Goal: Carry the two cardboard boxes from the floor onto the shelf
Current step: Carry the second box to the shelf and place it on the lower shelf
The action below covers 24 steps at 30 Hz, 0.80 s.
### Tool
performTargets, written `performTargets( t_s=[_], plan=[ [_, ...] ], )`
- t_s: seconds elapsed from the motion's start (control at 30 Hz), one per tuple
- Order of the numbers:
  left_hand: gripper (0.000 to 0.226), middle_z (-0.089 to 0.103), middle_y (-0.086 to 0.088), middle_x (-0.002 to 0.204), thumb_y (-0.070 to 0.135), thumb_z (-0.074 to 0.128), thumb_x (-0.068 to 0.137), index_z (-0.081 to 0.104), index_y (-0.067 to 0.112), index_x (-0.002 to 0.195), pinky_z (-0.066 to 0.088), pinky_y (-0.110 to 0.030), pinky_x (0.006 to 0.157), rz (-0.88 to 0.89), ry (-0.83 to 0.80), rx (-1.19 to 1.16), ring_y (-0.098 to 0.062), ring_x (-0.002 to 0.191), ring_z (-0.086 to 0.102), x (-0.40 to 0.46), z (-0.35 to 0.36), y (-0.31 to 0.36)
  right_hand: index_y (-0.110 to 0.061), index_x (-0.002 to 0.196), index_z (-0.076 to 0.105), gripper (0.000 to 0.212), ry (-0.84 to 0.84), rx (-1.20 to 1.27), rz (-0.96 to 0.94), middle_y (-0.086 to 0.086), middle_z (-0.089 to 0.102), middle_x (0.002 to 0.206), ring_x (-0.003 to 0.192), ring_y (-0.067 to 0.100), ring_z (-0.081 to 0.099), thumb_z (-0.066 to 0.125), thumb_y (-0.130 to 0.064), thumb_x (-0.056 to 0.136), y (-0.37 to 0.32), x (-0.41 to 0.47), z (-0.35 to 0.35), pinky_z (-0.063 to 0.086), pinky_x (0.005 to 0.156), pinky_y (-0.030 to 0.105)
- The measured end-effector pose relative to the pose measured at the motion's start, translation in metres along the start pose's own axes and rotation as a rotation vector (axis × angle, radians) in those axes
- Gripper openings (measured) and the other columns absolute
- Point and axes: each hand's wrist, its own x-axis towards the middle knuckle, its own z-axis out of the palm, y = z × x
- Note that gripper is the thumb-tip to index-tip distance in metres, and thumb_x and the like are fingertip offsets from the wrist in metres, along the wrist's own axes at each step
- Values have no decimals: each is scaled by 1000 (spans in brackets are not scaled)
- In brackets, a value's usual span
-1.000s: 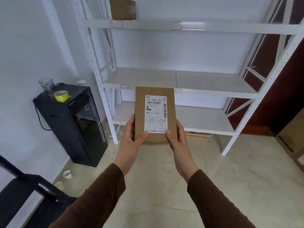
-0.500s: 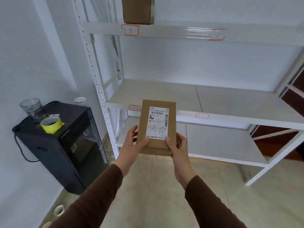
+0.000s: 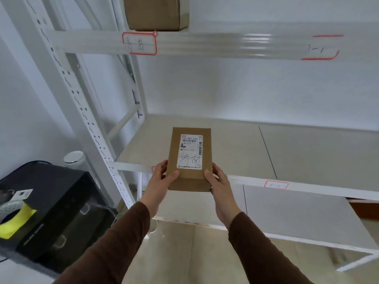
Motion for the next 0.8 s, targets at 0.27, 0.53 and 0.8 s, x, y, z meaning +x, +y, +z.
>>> performTargets(
  t_s=[0.27, 0.53, 0.8],
  plan=[
    [51, 66, -3, 130, 24, 60, 100, 47, 28, 149, 50, -32, 92, -95, 88, 18, -26, 120, 62, 130, -27, 7, -20, 142, 50, 39, -56, -6, 83, 2, 64, 136, 126, 22, 61, 57, -28, 104, -5, 134, 43, 50, 112, 45],
    [47, 65, 2, 131, 26, 55, 104, 48, 29, 150, 47, -28, 93, -118, 61, 44, -18, 118, 60, 205, -48, 6, -16, 139, 52, 35, 21, -14, 130, 4, 64, 134, 116, 21, 63, 56, -26, 105, -2, 192, 79, 53, 90, 31],
    [54, 62, 1, 138, 28, 56, 103, 42, 28, 155, 42, -35, 110, -137, -18, 59, -22, 127, 56, 233, -67, 5, -16, 143, 51, 39, 91, -41, 146, 4, 64, 136, 118, 18, 62, 52, -27, 106, -2, 207, 98, 53, 99, 37]
  ],
)
